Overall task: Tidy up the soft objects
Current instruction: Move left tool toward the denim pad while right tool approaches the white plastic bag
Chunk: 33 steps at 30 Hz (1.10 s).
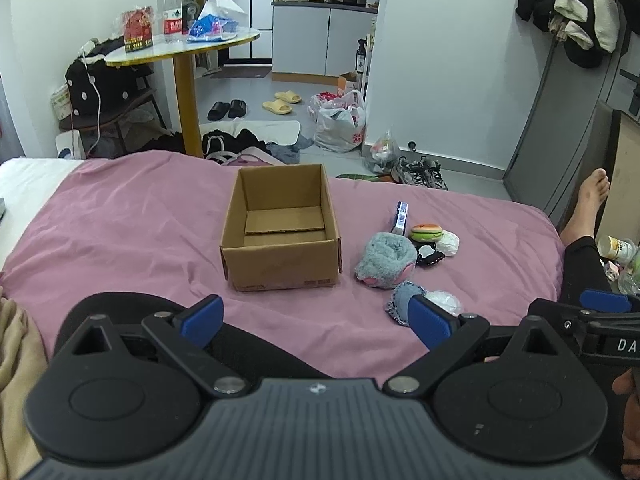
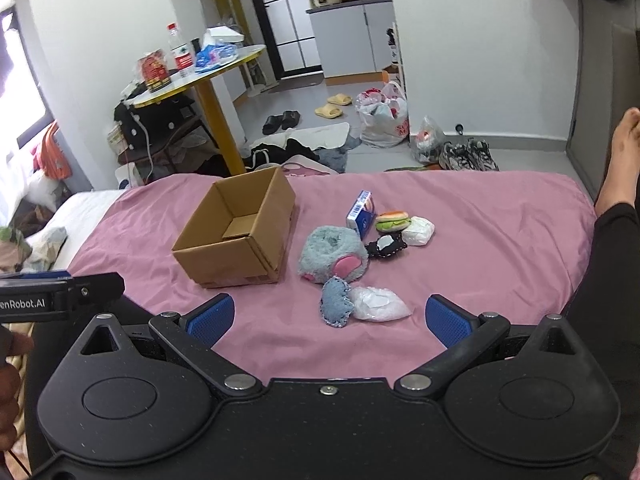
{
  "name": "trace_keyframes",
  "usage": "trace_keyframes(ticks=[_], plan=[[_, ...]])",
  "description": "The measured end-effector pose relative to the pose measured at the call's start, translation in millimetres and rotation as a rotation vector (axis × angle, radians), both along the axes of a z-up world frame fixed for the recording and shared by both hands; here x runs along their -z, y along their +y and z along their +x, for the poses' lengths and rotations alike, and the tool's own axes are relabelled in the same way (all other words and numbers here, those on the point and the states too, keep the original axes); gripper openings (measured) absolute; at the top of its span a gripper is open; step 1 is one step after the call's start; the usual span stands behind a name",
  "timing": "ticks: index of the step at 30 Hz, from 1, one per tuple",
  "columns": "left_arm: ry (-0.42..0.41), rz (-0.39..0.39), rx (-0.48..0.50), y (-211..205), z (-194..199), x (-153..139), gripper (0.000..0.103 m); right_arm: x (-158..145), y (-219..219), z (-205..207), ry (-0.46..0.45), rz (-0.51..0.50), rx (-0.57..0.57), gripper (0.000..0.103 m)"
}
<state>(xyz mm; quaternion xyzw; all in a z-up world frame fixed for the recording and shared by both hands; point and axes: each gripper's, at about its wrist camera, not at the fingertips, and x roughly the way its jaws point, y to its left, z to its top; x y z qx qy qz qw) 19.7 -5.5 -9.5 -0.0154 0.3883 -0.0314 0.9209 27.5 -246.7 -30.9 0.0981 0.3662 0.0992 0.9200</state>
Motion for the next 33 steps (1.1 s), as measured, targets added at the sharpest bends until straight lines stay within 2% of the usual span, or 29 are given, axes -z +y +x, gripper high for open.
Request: trace_keyframes(ticks=[15, 24, 33], plan=[[0.067, -0.031, 0.044, -18.5, 50.6, 42.5, 0.096, 41.7, -33.3, 32.3, 0.045, 0.092, 0.103, 0.102], [0.131, -0.067, 0.073, -31.6, 80.9, 73.2, 0.083, 66.1, -37.9, 47.1, 0.103, 0.134, 0.114, 0.082], [0.201, -0.113, 0.099, -43.3, 109.8, 103.8, 0.074, 92.2, -41.5, 65.8, 0.183, 0.190, 0.133, 0.069]])
